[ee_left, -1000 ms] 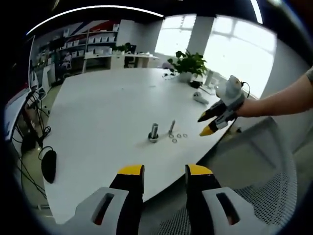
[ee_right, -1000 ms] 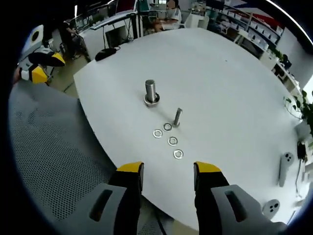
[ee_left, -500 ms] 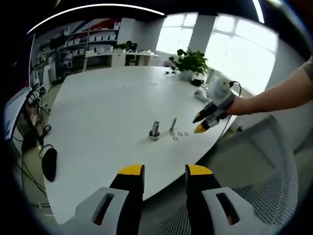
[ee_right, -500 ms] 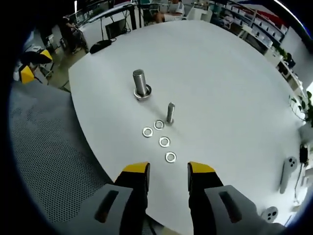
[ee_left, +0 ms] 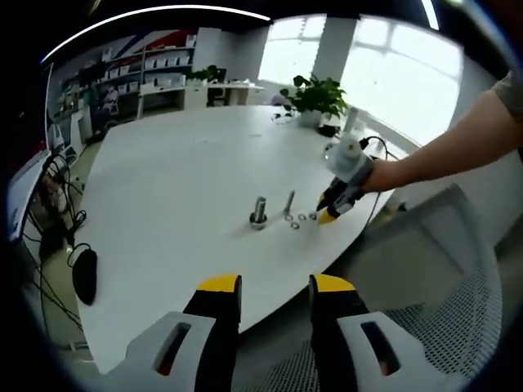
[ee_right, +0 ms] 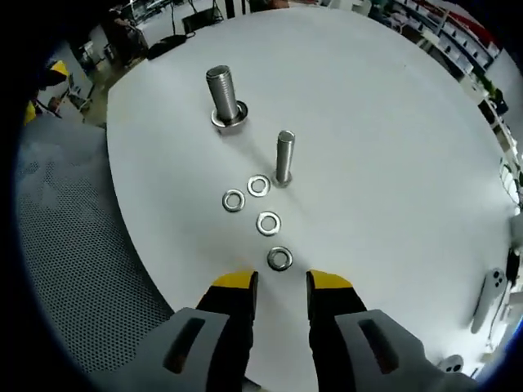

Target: Place the washer onto the threaded stud by aligning its center hole with the stud, sliding it down to the base, and recovering from edge contact or off-axis alignment until the washer reaches the visible bottom stop.

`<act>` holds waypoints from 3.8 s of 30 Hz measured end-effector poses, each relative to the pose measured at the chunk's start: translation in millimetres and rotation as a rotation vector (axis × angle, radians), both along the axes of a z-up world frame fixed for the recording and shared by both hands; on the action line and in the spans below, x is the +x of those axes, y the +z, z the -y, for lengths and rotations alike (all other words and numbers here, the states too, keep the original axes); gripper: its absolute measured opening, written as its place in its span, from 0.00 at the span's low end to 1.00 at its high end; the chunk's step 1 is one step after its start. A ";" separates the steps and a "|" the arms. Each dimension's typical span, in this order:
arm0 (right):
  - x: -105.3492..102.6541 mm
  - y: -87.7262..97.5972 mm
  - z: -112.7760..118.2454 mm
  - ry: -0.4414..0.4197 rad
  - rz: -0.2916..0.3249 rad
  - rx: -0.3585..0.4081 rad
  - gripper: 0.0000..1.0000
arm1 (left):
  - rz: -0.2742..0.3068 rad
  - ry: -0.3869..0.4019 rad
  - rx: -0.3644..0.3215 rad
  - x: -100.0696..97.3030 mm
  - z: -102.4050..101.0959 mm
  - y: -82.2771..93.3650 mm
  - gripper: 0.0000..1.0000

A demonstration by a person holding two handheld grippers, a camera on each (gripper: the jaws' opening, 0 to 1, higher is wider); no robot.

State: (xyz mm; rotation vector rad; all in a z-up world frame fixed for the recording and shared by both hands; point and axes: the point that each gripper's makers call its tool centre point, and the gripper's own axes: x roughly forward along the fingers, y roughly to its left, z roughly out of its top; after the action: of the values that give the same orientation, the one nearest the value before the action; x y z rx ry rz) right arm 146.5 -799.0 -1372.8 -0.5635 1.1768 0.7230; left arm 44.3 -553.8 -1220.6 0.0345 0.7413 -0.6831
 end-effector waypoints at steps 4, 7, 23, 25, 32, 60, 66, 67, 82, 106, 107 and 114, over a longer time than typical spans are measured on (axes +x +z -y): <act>-0.2 -0.6 -3.3 0.032 -0.021 0.009 0.27 | -0.002 -0.002 0.004 -0.1 0.0 -1.0 0.31; 1.5 -0.8 -6.4 0.076 -0.024 0.001 0.27 | 0.000 0.000 0.002 0.6 -0.3 -0.4 0.31; 0.6 -2.1 -14.0 0.344 -0.116 -0.164 0.20 | 0.003 0.011 0.015 2.2 -3.2 -1.3 0.32; 0.4 -2.6 -14.1 0.354 -0.114 -0.156 0.20 | 0.002 0.008 0.014 1.8 -2.6 -1.2 0.31; 4.3 -3.4 -12.3 0.428 -0.126 -0.195 0.14 | 0.007 0.017 0.007 2.7 -3.1 0.2 0.32; 8.4 -1.5 -22.3 0.361 -0.085 -0.112 0.20 | 0.006 0.026 0.007 3.6 -4.5 0.3 0.31; 7.7 -2.0 -23.4 0.377 -0.085 -0.124 0.20 | 0.002 0.017 0.014 2.5 -3.9 -1.1 0.31; 7.8 -2.0 -23.5 0.388 -0.086 -0.125 0.19 | 0.002 0.015 0.015 2.5 -3.7 -1.0 0.31; 10.3 -2.8 -23.5 0.420 -0.132 -0.218 0.14 | 0.003 0.012 0.010 2.5 -3.2 -0.9 0.30; 0.7 1.2 -6.8 0.168 -0.044 -0.157 0.13 | 0.013 0.011 -0.011 2.6 -2.0 2.4 0.30; 0.4 2.9 -6.8 0.153 -0.046 -0.146 0.13 | 0.014 0.011 -0.011 2.8 -2.0 2.5 0.30; 7.8 13.6 -5.8 0.150 -0.019 -0.131 0.13 | 0.012 0.005 -0.011 2.6 -1.1 2.0 0.30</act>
State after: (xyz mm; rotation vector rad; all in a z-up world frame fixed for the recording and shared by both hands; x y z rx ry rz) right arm 154.4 -793.2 -1359.2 -0.7621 1.2148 0.7841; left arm 46.8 -552.7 -1218.6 0.0269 0.7256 -0.6813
